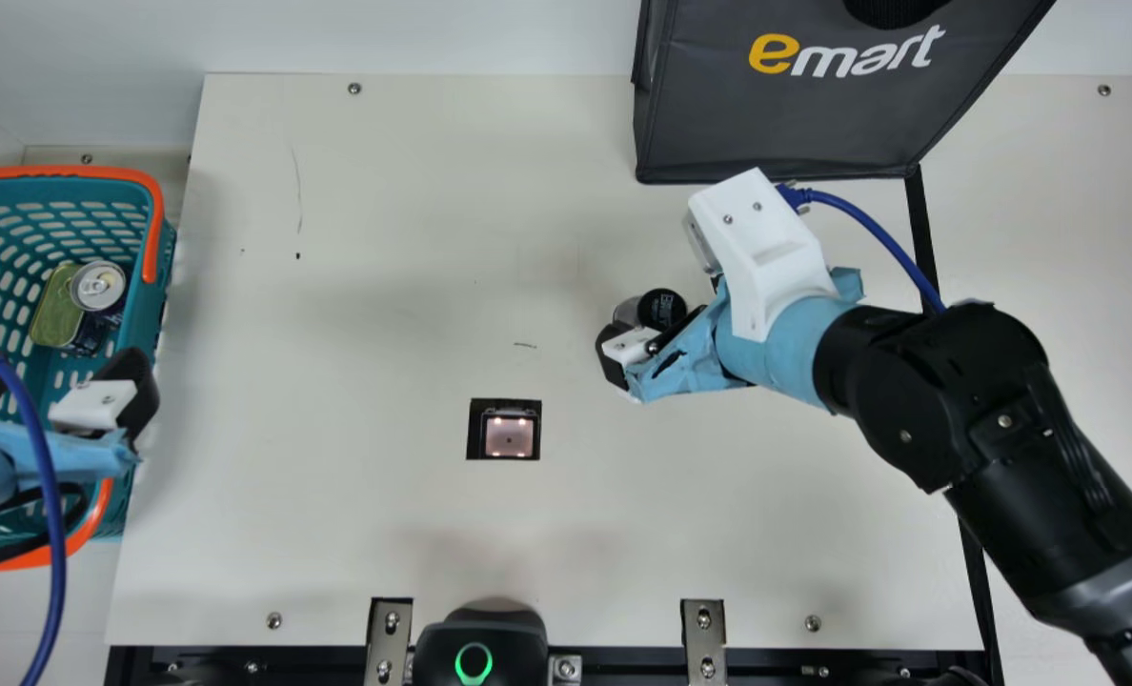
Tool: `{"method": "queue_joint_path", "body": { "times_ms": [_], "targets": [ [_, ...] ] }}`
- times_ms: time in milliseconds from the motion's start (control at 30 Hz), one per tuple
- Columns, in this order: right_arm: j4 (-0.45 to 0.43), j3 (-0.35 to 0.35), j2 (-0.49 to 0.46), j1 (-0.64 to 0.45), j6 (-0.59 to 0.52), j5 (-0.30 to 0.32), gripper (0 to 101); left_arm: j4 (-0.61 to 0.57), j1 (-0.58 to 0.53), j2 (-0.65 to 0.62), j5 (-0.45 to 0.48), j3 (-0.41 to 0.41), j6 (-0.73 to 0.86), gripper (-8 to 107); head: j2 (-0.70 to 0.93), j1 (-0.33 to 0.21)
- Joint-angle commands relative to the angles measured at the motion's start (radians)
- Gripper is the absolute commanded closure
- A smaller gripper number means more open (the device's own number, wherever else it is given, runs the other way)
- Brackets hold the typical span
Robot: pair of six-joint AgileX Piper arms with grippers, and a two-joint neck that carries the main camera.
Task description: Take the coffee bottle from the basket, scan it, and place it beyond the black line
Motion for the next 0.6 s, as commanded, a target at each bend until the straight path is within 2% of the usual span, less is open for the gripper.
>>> {"method": "queue_joint_path", "body": {
  "times_ms": [0,400,567],
  "targets": [
    [0.001,0.001,0.007,0.002,-0.002,-0.001,10,0.0,0.0,0.0,0.0,0.0,0.0,9,0.002,-0.017],
    [-0.004,0.01,0.04,0.013,-0.005,0.003,10,0.0,0.0,0.0,0.0,0.0,0.0,9,0.002,-0.017],
    [-0.008,0.004,0.05,0.015,-0.003,0.007,44,0.0,0.0,0.0,0.0,0.0,0.0,9,0.002,-0.017]
  ]
}}
